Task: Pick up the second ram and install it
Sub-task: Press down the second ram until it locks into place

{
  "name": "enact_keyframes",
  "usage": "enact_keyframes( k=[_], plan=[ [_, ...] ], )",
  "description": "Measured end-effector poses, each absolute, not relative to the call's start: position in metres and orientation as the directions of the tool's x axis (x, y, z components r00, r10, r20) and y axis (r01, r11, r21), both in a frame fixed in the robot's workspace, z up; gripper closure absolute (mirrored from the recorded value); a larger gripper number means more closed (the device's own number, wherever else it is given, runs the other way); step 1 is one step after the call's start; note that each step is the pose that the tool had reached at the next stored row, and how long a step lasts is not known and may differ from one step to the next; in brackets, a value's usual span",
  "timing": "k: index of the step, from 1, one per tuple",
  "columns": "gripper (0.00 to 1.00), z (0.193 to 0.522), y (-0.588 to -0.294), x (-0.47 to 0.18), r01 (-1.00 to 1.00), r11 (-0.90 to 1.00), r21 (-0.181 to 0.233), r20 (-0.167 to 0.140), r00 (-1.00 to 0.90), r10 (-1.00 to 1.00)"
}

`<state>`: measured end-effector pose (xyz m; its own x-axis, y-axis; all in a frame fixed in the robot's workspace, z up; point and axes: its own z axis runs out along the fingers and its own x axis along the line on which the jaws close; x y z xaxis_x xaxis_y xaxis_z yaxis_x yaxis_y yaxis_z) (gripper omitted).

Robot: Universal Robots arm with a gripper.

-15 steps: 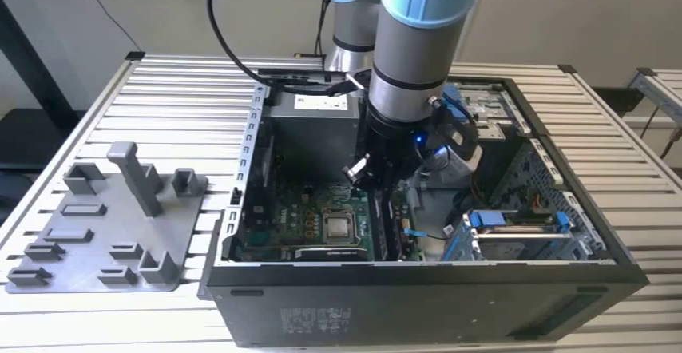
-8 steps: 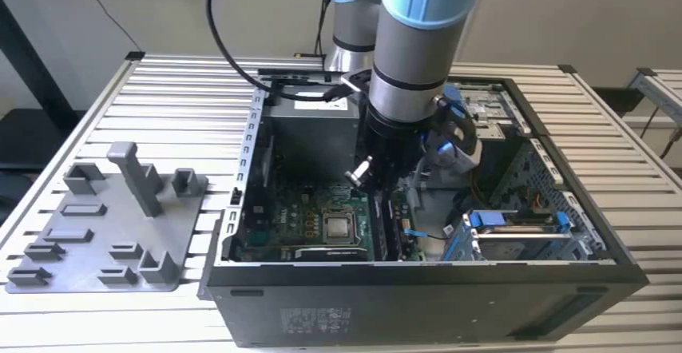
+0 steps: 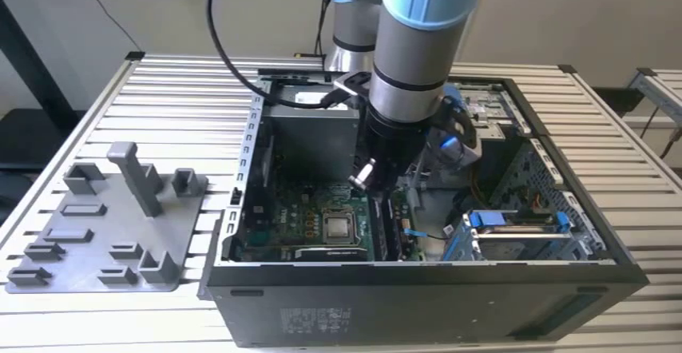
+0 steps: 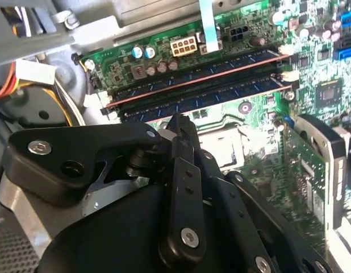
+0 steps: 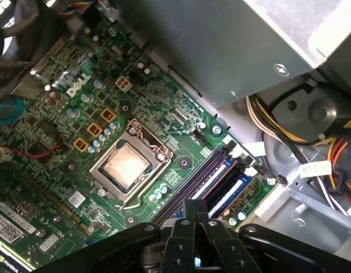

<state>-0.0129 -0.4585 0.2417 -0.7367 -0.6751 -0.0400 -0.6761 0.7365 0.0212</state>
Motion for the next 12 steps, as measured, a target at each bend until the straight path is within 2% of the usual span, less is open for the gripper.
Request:
enact_keyframes(
  k=[12],
  plan=[
    [0.89,0.2407,-0.4585,-0.0129,-0.82,0.573,0.016,-0.044,-0.573,-0.818]
  ],
)
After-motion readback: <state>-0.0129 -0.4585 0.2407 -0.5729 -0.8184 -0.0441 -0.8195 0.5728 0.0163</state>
